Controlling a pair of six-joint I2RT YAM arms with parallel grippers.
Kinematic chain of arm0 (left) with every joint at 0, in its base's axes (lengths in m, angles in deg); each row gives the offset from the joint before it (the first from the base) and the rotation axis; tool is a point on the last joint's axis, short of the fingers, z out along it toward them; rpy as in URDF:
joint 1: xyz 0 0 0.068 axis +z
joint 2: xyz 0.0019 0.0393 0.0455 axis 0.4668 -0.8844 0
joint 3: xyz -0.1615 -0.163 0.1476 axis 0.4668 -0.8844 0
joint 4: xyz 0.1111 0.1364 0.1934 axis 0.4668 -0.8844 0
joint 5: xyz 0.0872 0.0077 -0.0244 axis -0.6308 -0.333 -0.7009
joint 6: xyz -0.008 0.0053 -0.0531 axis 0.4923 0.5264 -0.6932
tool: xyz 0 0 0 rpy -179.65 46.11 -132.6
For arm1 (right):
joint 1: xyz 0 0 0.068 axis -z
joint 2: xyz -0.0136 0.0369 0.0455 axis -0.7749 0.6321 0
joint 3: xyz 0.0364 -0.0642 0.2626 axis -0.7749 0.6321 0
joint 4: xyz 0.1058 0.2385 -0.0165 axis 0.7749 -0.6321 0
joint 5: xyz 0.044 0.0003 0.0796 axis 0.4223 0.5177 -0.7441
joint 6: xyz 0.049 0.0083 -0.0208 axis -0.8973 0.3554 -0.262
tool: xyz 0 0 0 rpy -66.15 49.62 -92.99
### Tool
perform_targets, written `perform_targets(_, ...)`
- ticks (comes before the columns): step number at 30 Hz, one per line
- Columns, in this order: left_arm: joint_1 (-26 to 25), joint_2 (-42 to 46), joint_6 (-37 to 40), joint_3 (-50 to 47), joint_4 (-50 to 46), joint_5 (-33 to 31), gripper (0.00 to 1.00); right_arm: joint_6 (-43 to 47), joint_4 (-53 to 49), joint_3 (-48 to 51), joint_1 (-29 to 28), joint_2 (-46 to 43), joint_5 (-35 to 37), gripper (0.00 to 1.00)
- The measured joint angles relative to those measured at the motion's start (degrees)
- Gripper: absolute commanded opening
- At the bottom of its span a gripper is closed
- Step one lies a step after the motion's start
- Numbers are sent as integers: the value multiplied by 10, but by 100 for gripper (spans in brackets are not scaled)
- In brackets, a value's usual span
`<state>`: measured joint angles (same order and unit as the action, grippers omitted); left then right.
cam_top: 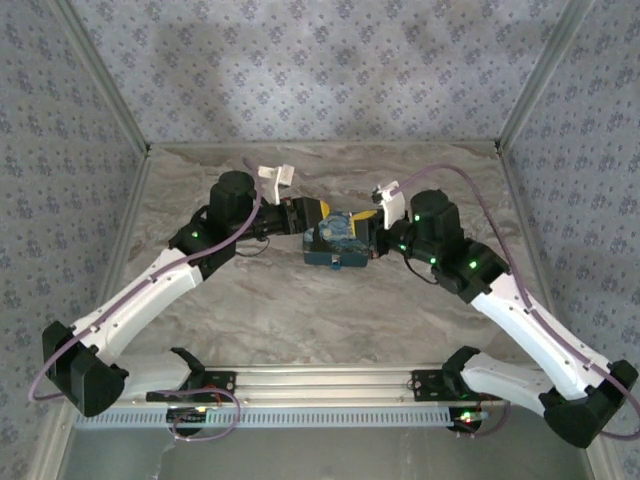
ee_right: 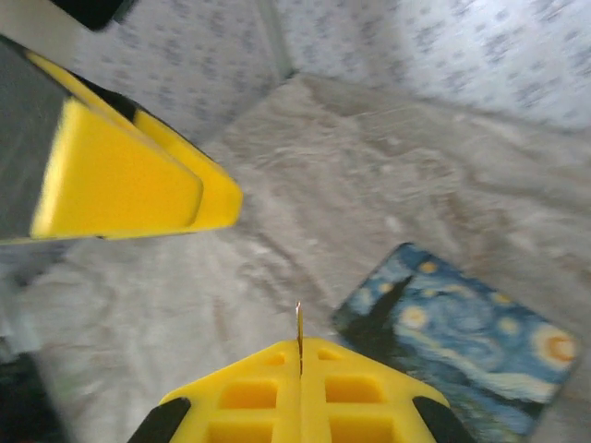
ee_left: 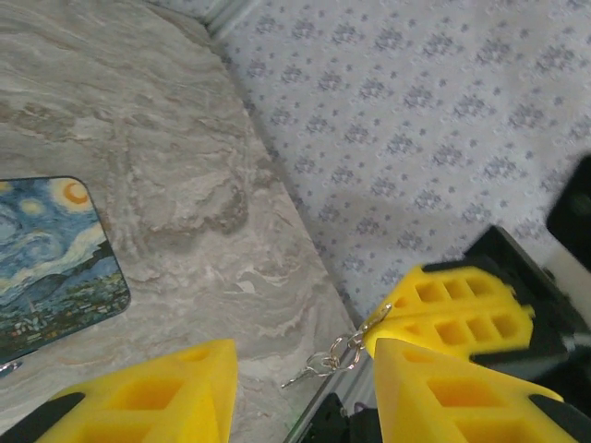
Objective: Unlock the padlock with the key
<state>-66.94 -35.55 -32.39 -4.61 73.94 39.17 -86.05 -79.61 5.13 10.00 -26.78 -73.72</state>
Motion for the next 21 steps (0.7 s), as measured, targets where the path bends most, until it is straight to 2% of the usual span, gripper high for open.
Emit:
perform_targets(5, -23, -7, -9, 48, -28, -32, 47, 96, 30, 19, -109, -5, 199, 0)
perform_targets(8, -38, -11, -12, 65, -31, -44, 52, 141, 54, 25, -147, -5, 282, 0)
perform_targets(14, -59, -32, -17, 78, -48, -59, 52, 188, 96, 29, -175, -5, 370, 0)
perform_targets(21, -72, -49, -26, 78, -57, -69, 55, 212, 127, 44, -194, -5, 410, 0)
